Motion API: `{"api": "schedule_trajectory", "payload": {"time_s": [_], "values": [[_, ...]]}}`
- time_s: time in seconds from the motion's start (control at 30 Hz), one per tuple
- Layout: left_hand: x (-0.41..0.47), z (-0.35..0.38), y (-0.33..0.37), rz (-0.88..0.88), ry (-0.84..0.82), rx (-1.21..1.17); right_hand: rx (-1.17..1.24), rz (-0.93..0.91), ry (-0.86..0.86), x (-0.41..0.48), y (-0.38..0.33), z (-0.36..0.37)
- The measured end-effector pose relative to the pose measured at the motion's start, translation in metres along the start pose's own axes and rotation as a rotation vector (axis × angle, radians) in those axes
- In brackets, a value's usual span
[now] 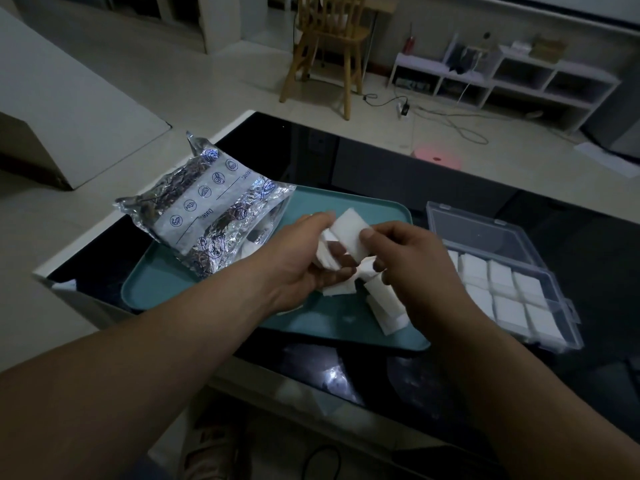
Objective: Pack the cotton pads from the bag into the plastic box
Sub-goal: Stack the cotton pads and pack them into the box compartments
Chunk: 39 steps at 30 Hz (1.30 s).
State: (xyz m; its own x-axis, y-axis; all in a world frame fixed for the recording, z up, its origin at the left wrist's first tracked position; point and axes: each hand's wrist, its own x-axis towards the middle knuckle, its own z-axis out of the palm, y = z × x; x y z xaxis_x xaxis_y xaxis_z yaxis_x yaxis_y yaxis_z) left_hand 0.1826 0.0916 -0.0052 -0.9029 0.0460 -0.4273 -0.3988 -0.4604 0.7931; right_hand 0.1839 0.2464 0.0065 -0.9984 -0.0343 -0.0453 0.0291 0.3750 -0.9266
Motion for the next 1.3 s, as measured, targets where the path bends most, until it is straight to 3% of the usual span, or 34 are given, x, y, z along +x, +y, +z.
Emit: {"api": "schedule_trajectory", "payload": {"time_s": [0.1, 0.23, 0.37, 0.47, 0.6, 0.7, 0.77, 0.83, 0.93, 1.3], "values": [[0.0, -0.001, 0.0, -0.003, -0.028, 0.031, 0.173, 0.122, 0.037, 0.004, 0.0, -0.007], [0.001, -0.001, -0.002, 0.011, -0.073, 0.044, 0.386, 0.248, -0.043, 0.003, -0.001, -0.001], [-0.001, 0.007, -0.003, 0.068, -0.125, 0.059, 0.426, 0.292, -0.078, -0.009, -0.005, 0.009], [-0.003, 0.011, -0.008, 0.096, -0.094, 0.111, 0.224, 0.177, -0.02, -0.015, -0.005, 0.011], [-0.002, 0.012, -0.008, 0.028, -0.065, 0.088, -0.232, -0.135, 0.083, -0.011, 0.004, 0.001], [-0.005, 0.012, -0.006, -0.108, -0.24, 0.056, -0.416, -0.436, -0.107, -0.015, 0.004, -0.009], [-0.008, 0.015, -0.009, -0.18, -0.375, 0.012, -0.484, -0.428, -0.228, -0.019, 0.011, -0.01], [-0.009, 0.017, -0.015, -0.217, -0.425, -0.009, -0.419, -0.358, -0.228, -0.019, 0.016, -0.01], [-0.008, 0.016, -0.021, -0.219, -0.426, -0.038, -0.283, -0.333, -0.215, -0.016, 0.02, -0.017], [-0.003, 0.032, -0.029, -0.241, -0.428, -0.051, -0.369, -0.341, -0.219, -0.018, 0.019, -0.04]]}}
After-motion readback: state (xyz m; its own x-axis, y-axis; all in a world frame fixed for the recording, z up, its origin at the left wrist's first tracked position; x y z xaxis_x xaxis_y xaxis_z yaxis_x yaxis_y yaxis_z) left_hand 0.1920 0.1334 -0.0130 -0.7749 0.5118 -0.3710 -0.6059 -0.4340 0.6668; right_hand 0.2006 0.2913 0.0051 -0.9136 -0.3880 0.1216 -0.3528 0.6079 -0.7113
